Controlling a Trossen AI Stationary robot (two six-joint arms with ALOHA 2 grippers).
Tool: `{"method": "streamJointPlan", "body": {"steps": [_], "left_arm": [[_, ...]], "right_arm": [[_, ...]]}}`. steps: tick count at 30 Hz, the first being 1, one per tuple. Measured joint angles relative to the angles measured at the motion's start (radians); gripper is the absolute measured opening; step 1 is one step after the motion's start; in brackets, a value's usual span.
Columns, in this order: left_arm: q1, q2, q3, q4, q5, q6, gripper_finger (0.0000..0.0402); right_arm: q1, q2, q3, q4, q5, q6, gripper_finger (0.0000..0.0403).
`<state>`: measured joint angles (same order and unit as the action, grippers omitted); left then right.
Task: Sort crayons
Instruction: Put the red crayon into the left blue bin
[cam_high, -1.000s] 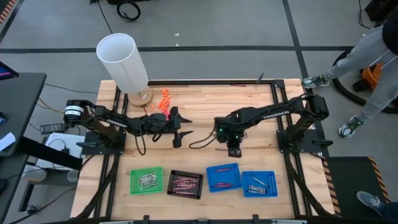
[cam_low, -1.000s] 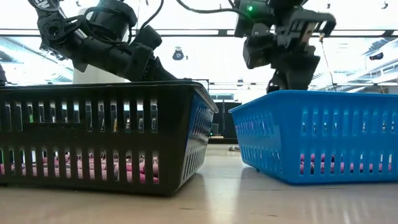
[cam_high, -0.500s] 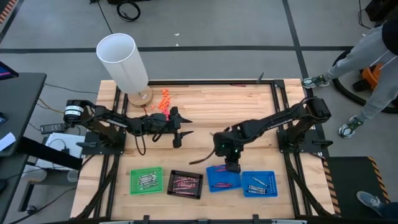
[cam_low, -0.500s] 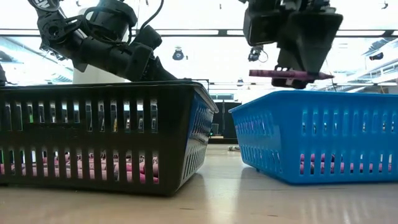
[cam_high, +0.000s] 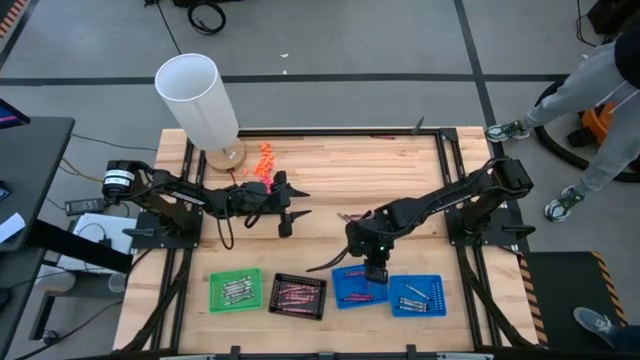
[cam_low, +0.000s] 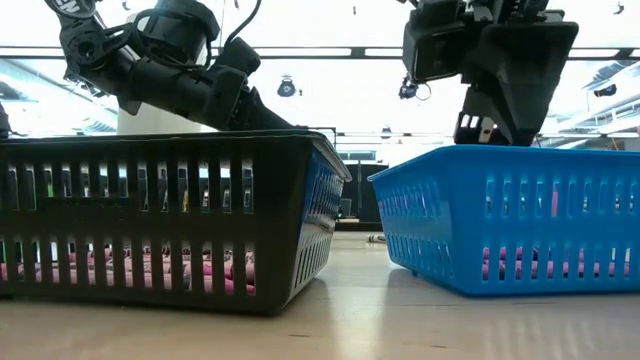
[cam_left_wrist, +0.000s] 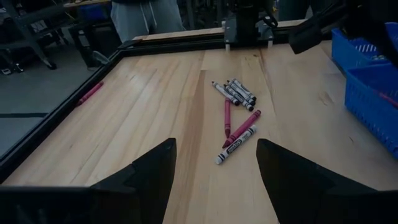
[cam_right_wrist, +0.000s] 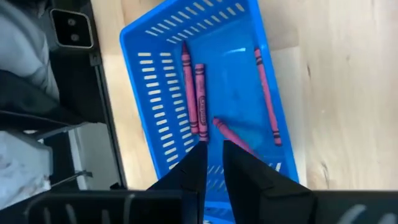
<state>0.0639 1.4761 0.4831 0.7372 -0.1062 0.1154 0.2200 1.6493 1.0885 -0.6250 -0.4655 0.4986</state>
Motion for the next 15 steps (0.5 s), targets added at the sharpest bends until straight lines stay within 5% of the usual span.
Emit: {"method": "streamJointPlan", "body": {"steps": [8,15], "left_arm": [[0.0,0.0,0.0,0.004,0.002,0.0,0.0235],[0.0,0.0,0.0,0.005,0.003,0.0,0.0235]], "right_arm": [[-0.056,0.0,0.0,-0.021,0.011,-0.051,0.0062],[-0.099,0.0,0.0,-0.071,0.187,-0.157,0.0062]]}}
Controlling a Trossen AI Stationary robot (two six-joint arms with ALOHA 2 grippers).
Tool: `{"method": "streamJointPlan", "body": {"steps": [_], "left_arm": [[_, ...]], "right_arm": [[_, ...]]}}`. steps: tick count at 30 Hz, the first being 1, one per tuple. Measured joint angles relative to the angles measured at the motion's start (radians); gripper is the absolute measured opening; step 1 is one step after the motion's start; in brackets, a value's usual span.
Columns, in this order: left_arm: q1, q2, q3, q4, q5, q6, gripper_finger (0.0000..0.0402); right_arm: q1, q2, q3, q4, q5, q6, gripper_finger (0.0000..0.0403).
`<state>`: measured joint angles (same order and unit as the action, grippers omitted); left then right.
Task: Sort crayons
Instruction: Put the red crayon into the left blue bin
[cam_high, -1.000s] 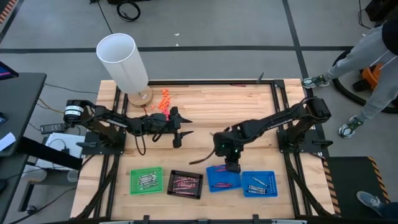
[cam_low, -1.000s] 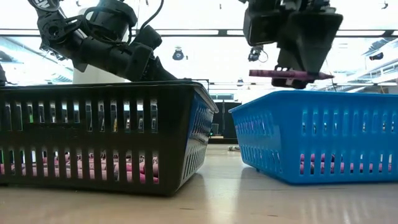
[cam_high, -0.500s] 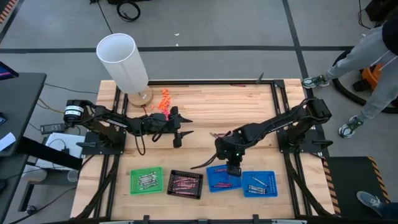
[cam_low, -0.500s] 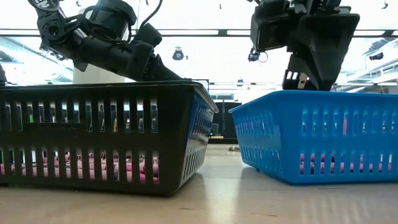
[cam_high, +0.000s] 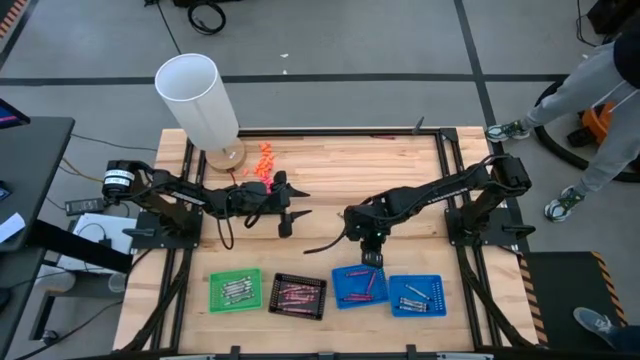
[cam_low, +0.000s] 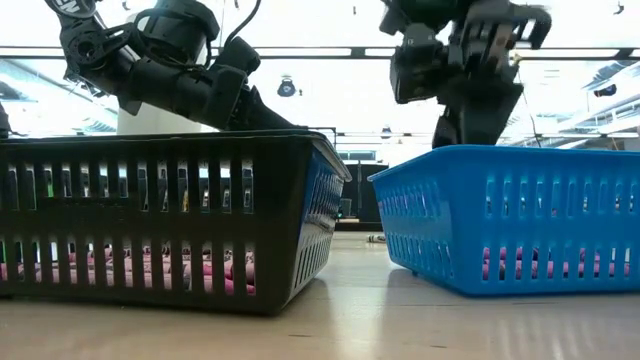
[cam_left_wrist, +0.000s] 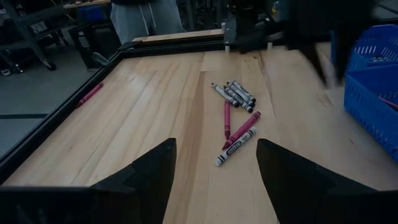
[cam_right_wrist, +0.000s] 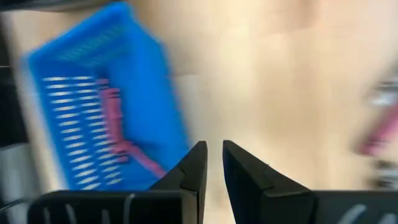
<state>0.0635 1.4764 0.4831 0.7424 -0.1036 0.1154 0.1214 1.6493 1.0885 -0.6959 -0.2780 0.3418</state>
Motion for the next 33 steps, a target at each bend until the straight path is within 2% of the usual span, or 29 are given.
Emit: {"method": "streamJointPlan", "body": {"steps": [5,8,22,33], "left_arm": [[0.0,0.0,0.0,0.0,0.0,0.0,0.0235],[0.0,0.0,0.0,0.0,0.0,0.0,0.0235],[0.001,0.0,0.0,-0.007,-0.001,0.001,0.0235],[0.002,0.0,0.0,-0.008,-0.003,0.009,0.0235]], "right_arm": [[-0.023,0.0,0.0,-0.06,0.203,-0.033,0.0062],[-0.034,0.0,0.0,-0.072,0.287,-0.064,0.0062],[-0.086,0.0,-0.003,-0.064,0.388,-0.213,0.0062],[-0.159,0.0,-0.108,0.054,0.393,-0.25,0.0062]]}}
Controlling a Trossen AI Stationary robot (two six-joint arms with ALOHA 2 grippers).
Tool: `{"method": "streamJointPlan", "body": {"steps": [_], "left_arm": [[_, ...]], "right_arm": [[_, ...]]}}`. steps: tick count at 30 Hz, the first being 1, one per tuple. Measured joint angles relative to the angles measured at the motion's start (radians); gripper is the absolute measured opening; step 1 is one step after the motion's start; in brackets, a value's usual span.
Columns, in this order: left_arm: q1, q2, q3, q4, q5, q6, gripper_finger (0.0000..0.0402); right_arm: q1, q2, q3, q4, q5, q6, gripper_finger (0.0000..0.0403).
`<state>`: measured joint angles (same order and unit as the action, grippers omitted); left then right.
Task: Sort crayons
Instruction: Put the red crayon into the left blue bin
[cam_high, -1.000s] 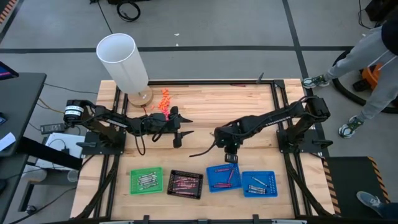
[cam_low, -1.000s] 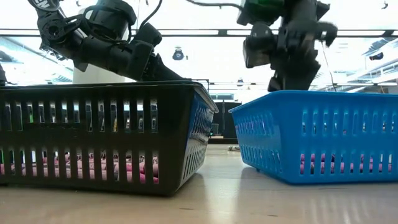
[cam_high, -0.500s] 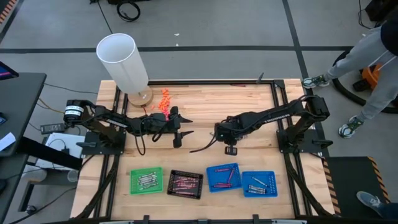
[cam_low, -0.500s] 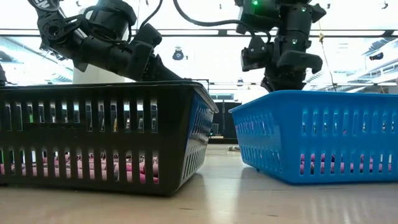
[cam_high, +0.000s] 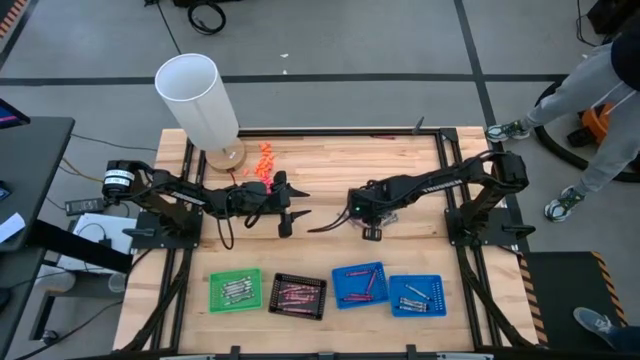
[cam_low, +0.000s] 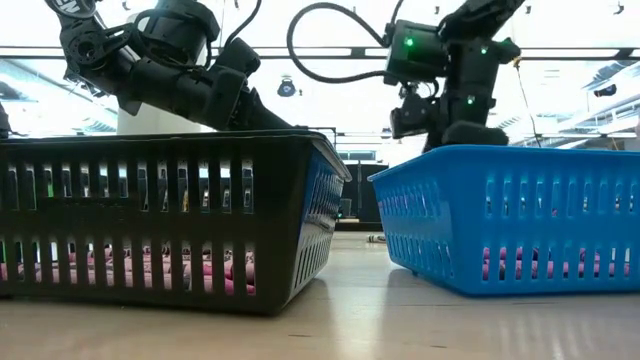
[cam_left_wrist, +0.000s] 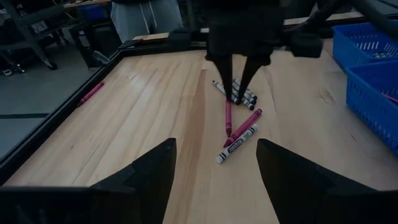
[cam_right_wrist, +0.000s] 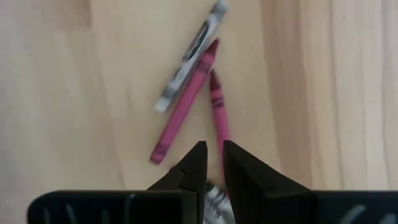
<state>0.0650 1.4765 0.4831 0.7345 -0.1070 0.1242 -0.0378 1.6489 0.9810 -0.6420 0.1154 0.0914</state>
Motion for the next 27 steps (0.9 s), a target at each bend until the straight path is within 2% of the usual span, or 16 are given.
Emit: {"method": "streamJointPlan", "body": {"steps": [5,15,27], "left_arm": [[0.0,0.0,0.0,0.0,0.0,0.0,0.0235],[0.0,0.0,0.0,0.002,-0.002,0.0,0.0235],[0.0,0.0,0.0,0.002,-0.004,0.002,0.0235]], "right_arm": [[-0.043,0.0,-0.057,0.105,0.0,-0.034,0.0073],[-0.08,0.0,-0.118,0.201,-0.019,-0.078,0.0133],[-0.08,-0.013,-0.121,0.152,-0.082,-0.077,0.0136]]}}
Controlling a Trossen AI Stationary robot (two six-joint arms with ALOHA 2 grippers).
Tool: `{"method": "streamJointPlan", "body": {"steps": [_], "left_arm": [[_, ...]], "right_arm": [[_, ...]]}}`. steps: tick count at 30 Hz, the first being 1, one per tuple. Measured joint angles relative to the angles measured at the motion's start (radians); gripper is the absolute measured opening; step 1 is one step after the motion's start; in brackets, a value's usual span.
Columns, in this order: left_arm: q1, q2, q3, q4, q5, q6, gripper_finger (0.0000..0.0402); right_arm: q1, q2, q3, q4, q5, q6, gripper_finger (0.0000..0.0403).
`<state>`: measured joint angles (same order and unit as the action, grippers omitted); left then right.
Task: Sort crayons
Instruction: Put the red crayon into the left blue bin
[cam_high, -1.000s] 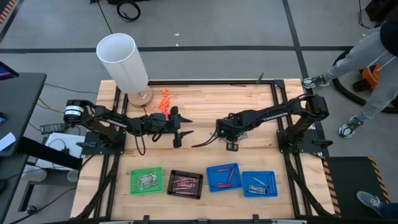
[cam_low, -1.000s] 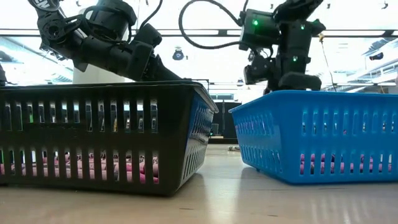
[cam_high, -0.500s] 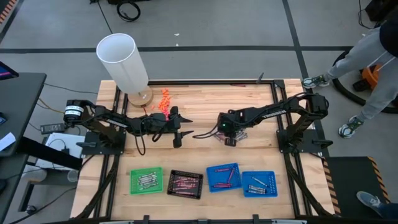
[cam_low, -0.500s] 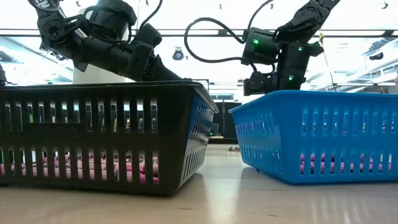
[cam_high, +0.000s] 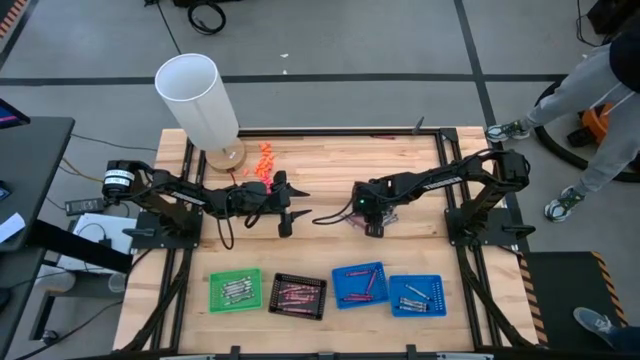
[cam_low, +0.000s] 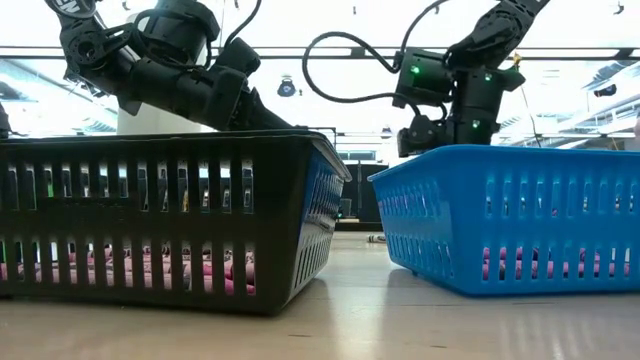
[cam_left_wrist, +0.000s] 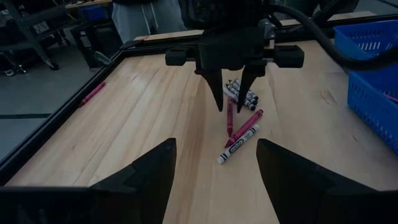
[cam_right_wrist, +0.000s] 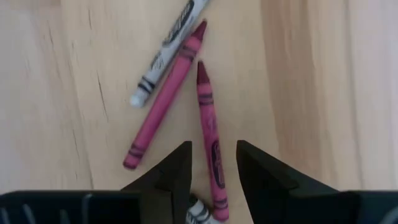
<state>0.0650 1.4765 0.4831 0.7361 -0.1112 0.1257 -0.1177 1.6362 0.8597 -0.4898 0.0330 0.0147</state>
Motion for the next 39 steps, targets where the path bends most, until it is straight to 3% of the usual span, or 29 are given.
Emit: {"method": "streamJointPlan", "body": {"steps": [10,28,39], "left_arm": [[0.0,0.0,0.0,0.0,0.0,0.0,0.0235],[0.0,0.0,0.0,0.0,-0.001,-0.001,0.0235],[0.0,0.0,0.0,0.0,-0.001,-0.001,0.0235]], "right_arm": [[-0.001,0.0,0.0,-0.027,-0.028,0.034,0.0125],[-0.001,-0.004,-0.062,0.024,-0.028,0.082,0.004],[-0.001,0.005,0.01,-0.055,-0.03,0.063,0.0038]]}}
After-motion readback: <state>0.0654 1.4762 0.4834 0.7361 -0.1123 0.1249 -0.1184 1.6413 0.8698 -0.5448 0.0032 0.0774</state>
